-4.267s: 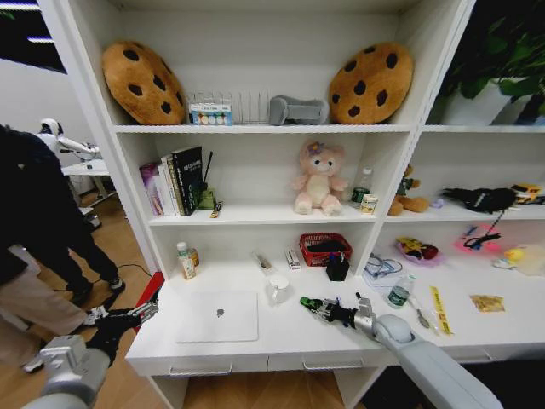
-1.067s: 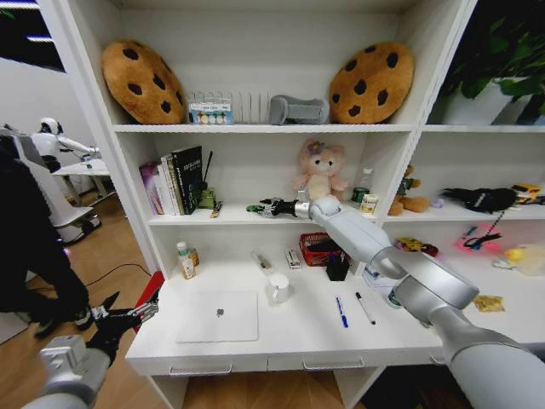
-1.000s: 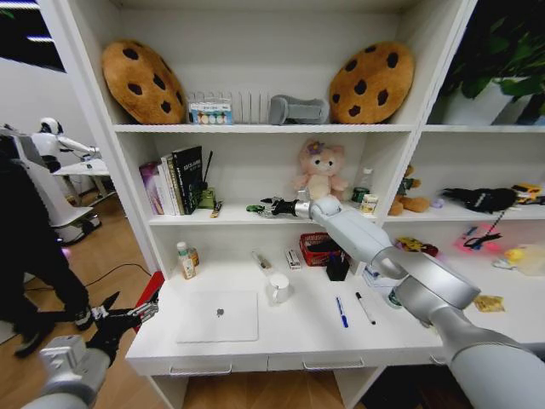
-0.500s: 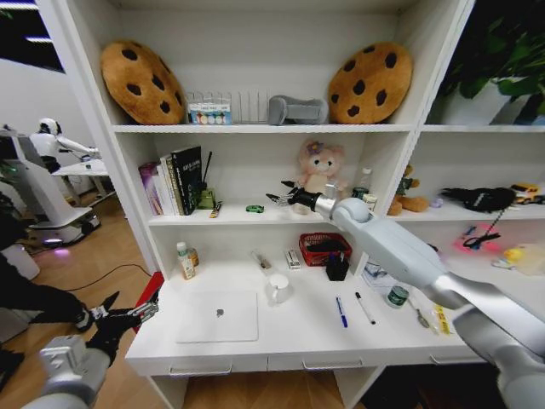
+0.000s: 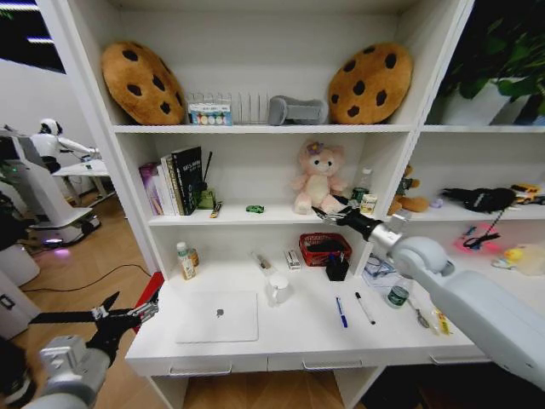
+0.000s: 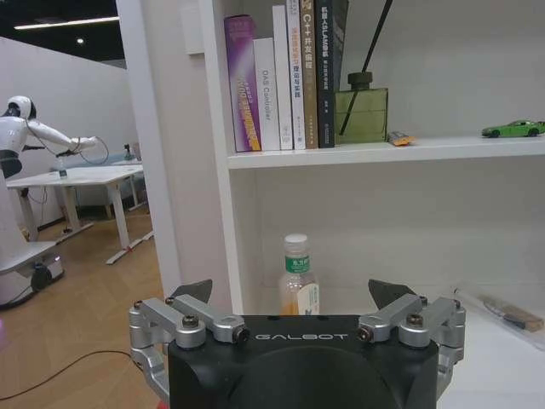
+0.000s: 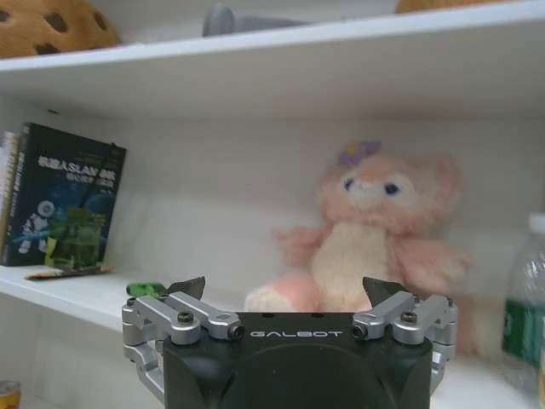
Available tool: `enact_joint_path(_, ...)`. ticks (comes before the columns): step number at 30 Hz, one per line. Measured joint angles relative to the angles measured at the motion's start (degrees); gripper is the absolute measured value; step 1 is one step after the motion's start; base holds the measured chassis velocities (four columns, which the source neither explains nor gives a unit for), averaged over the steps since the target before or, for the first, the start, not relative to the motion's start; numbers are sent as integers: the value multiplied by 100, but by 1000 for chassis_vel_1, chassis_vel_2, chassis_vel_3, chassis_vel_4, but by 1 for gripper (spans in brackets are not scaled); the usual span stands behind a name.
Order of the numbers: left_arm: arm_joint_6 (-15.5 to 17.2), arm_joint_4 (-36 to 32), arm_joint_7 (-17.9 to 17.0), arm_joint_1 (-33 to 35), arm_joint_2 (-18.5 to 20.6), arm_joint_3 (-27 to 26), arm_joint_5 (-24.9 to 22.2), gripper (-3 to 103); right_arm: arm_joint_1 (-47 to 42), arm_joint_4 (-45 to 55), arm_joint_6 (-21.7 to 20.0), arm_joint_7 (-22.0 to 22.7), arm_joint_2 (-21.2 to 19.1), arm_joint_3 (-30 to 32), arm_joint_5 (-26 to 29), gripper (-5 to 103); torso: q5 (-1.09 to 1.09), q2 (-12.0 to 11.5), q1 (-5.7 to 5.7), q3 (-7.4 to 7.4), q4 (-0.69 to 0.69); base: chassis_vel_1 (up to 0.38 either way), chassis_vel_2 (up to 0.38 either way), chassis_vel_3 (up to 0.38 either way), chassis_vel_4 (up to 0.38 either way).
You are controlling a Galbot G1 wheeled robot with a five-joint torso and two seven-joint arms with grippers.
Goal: Organize the objects on the table.
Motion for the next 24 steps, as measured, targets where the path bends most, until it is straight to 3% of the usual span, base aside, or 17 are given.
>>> enact_joint_path(2,0,0,0,0,0,0,0,100,-256,263,-99,346,158,109,11,100,3,-1,1,2,4,0,0,0,0)
enact_joint_path(6,0,0,0,0,0,0,0,100,-545,518,-163,559,255,398,10,100,-2,-1,1,1,7,0,0,0,0)
enact_joint_path(10,0,0,0,0,0,0,0,100,-1276,867,-255,907,437,1087,-106,100,0,-1,1,1,3,0,0,0,0)
enact_joint_path(16,0,0,0,0,0,-1,0,100,-2232,1170,-275,1003,782,1804,-314,100,0,-1,1,1,4,0,0,0,0)
enact_joint_path(20,0,0,1,0,0,0,0,100,-3511,1644,-179,989,1485,2809,-999,100,0,-1,1,1,3,0,0,0,0)
enact_joint_path(22,0,0,1,0,0,0,0,100,-3746,1730,-154,990,1618,2948,-1098,100,0,0,1,1,3,0,0,0,0)
enact_joint_path(24,0,0,1,0,1,0,0,100,-4427,1950,2,970,2058,3197,-1550,100,0,0,1,1,2,0,0,0,0)
